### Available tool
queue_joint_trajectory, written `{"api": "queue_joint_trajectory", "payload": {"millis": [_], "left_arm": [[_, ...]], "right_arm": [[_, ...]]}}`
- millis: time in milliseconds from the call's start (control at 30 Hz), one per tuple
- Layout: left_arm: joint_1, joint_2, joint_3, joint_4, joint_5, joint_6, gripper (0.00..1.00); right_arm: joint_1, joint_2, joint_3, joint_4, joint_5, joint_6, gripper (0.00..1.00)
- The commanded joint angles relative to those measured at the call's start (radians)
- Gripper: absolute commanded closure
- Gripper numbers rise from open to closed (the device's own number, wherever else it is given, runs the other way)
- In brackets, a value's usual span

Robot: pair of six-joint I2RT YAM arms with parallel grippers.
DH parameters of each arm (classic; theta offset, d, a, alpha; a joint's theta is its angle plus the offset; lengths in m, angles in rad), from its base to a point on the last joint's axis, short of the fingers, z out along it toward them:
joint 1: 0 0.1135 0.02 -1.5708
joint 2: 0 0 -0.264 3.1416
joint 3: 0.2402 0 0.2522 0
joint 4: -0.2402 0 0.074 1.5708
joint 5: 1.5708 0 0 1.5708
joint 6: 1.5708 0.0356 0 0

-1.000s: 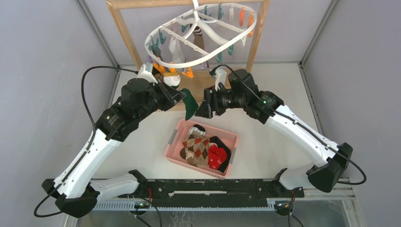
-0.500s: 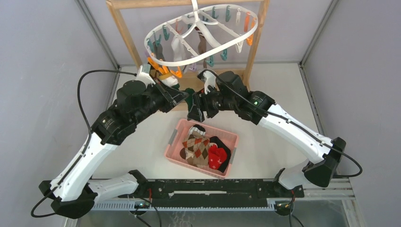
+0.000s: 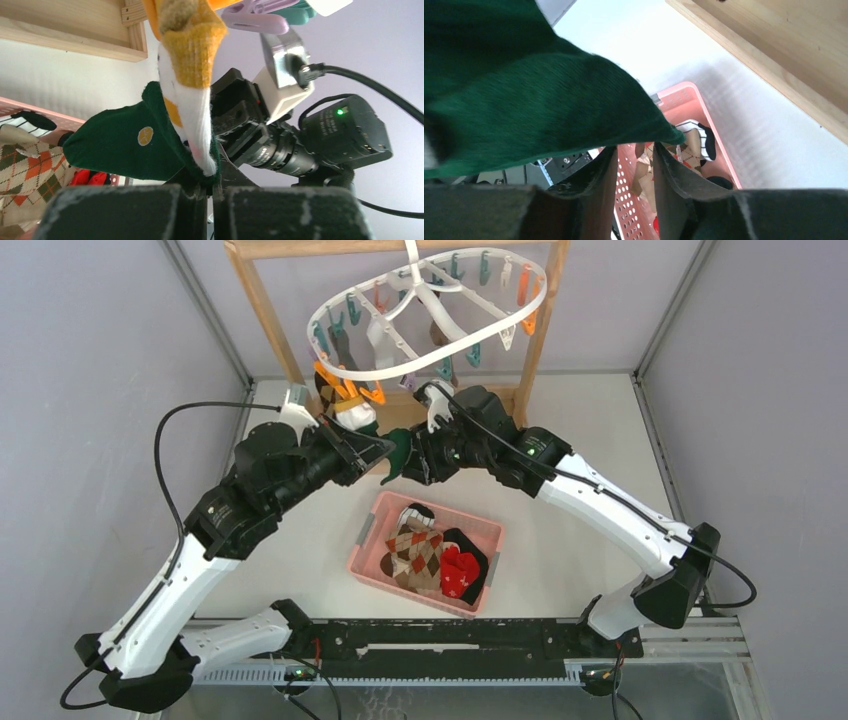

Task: Remove the socks clipped to the hanger
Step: Remove the sock from the hanger.

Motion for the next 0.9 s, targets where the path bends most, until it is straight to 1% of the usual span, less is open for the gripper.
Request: {"api": "queue_joint_trajectory", "payload": {"millis": [0,33,167,200,300,333,367,400,433,467,500,567,633,767,867], "left_arm": [[-0.008,-0.025,-0.032,0.038,0.021,-0.022,1.00],[-0.007,-0.029,-0.038,0.036,0.018,-0.023,1.00],[-0.007,-0.043,-0.060,0.036,0.010,-0.027,1.00],[-0.008,-0.044,-0.064,0.036,0.010,-0.030,1.00],[-0.007,-0.043,-0.074,0.038,0.016,-0.033,1.00],[-0.007,-0.043,-0.076,0.038,0.019,-0.036,1.00],[-0.007,-0.042,-0.079,0.038,0.021,-0.036,1.00],[-0.007,-0.041,-0.082,0.039,0.023,-0.036,1.00],[-0.008,-0.039,-0.084,0.040,0.025,-0.038,1.00],[-0.007,-0.037,-0.086,0.041,0.028,-0.039,1.00],[-0.007,-0.036,-0.088,0.043,0.031,-0.040,1.00],[-0.007,-0.032,-0.091,0.047,0.037,-0.043,1.00],[-0.007,-0.027,-0.090,0.052,0.044,-0.045,1.00],[-0.007,-0.020,-0.088,0.061,0.055,-0.051,1.00],[-0.007,-0.016,-0.088,0.071,0.055,-0.059,1.00]], "right_arm": [[-0.002,-0.039,0.011,0.092,-0.045,-0.018,0.70],[-0.001,-0.049,-0.006,0.103,-0.053,-0.019,0.79],[-0.001,-0.092,-0.056,0.129,-0.073,-0.023,0.96],[-0.002,-0.102,-0.069,0.131,-0.071,-0.024,0.98],[-0.005,-0.140,-0.112,0.141,-0.067,-0.024,0.99],[-0.008,-0.152,-0.126,0.150,-0.069,-0.024,0.96],[-0.010,-0.163,-0.137,0.158,-0.070,-0.024,0.87],[-0.010,-0.171,-0.144,0.157,-0.061,-0.024,0.72],[-0.009,-0.181,-0.149,0.156,-0.054,-0.028,0.50],[-0.009,-0.187,-0.153,0.154,-0.051,-0.034,0.35],[-0.008,-0.192,-0.158,0.150,-0.047,-0.039,0.26],[-0.009,-0.202,-0.172,0.150,-0.042,-0.048,0.15],[-0.010,-0.212,-0.188,0.165,-0.040,-0.051,0.02],[-0.009,-0.219,-0.205,0.202,-0.035,-0.062,0.00],[-0.010,-0.213,-0.205,0.227,-0.058,-0.079,0.00]]}}
